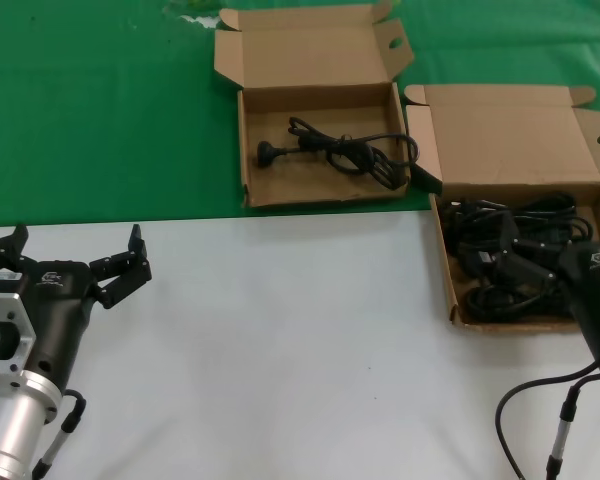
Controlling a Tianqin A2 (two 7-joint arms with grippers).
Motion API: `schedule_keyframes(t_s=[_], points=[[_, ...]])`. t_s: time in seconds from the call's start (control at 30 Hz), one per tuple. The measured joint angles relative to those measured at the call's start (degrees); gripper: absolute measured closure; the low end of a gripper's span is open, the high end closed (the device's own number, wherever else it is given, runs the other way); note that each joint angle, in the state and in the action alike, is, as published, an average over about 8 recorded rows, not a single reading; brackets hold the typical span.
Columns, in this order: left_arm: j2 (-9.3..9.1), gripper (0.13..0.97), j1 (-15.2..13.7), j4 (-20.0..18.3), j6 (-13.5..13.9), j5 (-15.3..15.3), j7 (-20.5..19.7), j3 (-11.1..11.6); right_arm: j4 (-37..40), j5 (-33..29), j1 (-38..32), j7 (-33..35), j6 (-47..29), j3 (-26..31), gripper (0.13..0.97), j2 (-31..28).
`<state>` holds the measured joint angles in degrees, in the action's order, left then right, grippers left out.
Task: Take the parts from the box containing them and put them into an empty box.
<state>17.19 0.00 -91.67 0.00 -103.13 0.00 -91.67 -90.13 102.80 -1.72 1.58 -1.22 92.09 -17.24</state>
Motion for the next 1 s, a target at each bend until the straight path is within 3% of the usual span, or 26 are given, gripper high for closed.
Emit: schedule_keyframes(t_s=[1.0], points=[[0.0,0.132,0.0,0.0,0.0,0.0,0.0,0.0,0.0,0.0,0.0,0.0,0.0,0.0,0.129,0.0]])
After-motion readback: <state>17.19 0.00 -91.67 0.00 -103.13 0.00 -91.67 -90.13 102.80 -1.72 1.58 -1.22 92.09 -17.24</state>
